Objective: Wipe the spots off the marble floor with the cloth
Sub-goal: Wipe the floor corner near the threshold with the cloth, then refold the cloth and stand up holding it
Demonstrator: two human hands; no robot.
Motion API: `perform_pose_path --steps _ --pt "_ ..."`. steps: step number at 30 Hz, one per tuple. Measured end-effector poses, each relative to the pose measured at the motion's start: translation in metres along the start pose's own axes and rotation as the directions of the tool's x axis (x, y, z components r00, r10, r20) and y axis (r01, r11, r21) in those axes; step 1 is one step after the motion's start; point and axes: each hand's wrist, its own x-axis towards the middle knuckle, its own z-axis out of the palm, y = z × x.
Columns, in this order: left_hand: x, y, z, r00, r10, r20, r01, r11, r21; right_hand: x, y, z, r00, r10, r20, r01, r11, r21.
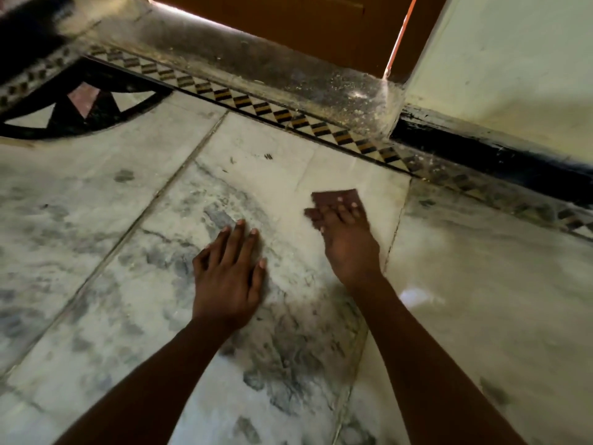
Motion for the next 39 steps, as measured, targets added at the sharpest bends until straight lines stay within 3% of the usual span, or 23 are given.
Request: perform_pose_path --steps 3,6,8,10,13,16,19,25,27,32,35,39 --pt "-0.002 -0.002 -0.003 1.0 0.001 0.006 -0.001 1.0 -0.021 -0.049 -0.013 0.004 0.99 -0.133 -0.055 0.141 0.97 0.196" --pt "0.0 -0.003 -0.012 0.995 -0.005 0.102 0.014 0.996 -0.088 -0.081 -0.023 0.003 0.997 -0.013 -0.07 0.048 0.855 0.517" --pt "0.009 -0.008 -0.018 0.97 -0.023 0.24 0.068 0.981 -0.184 -0.084 -0.034 -0.002 0.997 0.069 0.041 -0.077 0.674 0.735" --pt "0.017 -0.009 -0.034 0.934 -0.047 0.355 0.192 0.902 -0.385 -0.089 -0.05 -0.01 0.988 0.11 0.109 -0.149 0.495 0.856" --pt "0.02 -0.007 -0.071 0.943 -0.086 0.32 0.291 0.679 -0.674 -0.093 -0.071 -0.021 0.963 0.185 0.197 -0.234 0.209 0.949" --pt "0.013 -0.009 -0.119 0.955 0.038 0.293 0.208 0.616 -0.76 -0.103 -0.099 -0.043 0.959 0.146 0.245 -0.252 0.03 0.967" --pt "0.005 -0.011 -0.167 0.958 0.149 0.244 0.079 0.683 -0.726 -0.115 -0.123 -0.07 0.97 0.041 0.238 -0.238 0.004 0.971" --pt "-0.035 -0.02 -0.258 0.985 0.135 0.109 -0.05 0.821 -0.568 -0.143 -0.167 -0.12 0.962 -0.108 0.251 -0.249 0.029 0.968" --pt "-0.05 -0.024 -0.276 0.99 0.133 0.057 -0.071 0.792 -0.607 -0.151 -0.172 -0.132 0.958 -0.1 0.268 -0.267 0.023 0.964" --pt "-0.083 -0.015 -0.293 0.98 0.195 0.039 -0.08 0.568 -0.819 -0.169 -0.171 -0.145 0.919 -0.087 0.384 -0.384 0.023 0.923" --pt "-0.099 -0.007 -0.288 0.967 0.255 0.027 -0.129 0.575 -0.808 -0.18 -0.163 -0.147 0.901 -0.061 0.429 -0.423 0.083 0.902" --pt "-0.111 -0.004 -0.286 0.972 0.236 -0.017 -0.15 0.558 -0.816 -0.193 -0.155 -0.147 0.892 -0.065 0.448 -0.418 0.259 0.871"
